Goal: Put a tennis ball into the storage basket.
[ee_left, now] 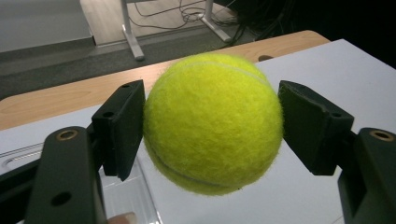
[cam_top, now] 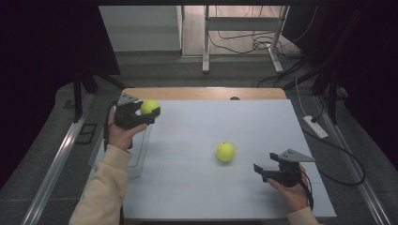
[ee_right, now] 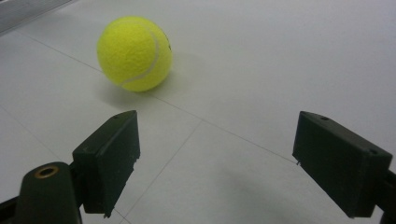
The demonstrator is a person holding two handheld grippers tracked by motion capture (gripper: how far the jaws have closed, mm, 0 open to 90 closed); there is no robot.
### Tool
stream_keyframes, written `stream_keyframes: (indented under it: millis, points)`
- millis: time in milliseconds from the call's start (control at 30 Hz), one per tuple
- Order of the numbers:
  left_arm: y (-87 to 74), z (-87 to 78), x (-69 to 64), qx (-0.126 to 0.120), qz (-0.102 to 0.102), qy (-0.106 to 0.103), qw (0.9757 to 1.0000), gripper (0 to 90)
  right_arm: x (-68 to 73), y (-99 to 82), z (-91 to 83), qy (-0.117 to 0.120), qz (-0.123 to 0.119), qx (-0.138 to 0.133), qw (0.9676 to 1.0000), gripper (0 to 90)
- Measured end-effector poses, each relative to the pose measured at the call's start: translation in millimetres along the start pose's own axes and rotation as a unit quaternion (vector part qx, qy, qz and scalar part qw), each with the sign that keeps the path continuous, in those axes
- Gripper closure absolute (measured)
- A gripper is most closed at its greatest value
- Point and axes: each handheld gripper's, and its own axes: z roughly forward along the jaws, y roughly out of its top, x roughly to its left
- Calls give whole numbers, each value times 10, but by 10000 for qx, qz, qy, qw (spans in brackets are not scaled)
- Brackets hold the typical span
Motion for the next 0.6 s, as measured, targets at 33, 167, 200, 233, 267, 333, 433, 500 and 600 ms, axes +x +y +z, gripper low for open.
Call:
stream_keyframes:
  millis: [33, 167, 200, 233, 267, 333, 433, 500, 600]
  points:
    - [-1, -6, 9, -4, -6, 2, 10000, 277, 0, 0, 1, 0, -1, 0, 10000, 148]
    - [-3, -32, 53, -20, -49, 63, 10000, 277, -1, 1, 2, -14, -3, 9, 10000, 149]
    - [-3, -39, 62, -26, -50, 82, 10000, 277, 0, 1, 2, -13, -2, 11, 10000, 149]
    - [-3, -45, 70, -33, -58, 91, 9999, 277, 1, 1, 3, -1, 2, 2, 10000, 149]
    - [-4, -54, 79, -32, -55, 110, 9999, 277, 2, 2, 2, -6, -3, 2, 10000, 149]
    - [-5, -66, 90, -23, -36, 139, 9999, 277, 2, 2, -1, -6, 4, -2, 10000, 149]
    - [-5, -85, 119, -29, -57, 180, 9998, 277, 1, 2, -3, -14, 14, -11, 10000, 149]
    - [-3, -92, 139, -34, -75, 216, 9997, 277, 0, 2, -3, -13, 17, -11, 10000, 149]
    - [1, -97, 161, -32, -72, 241, 9997, 277, 1, 2, -1, -16, 12, -6, 10000, 149]
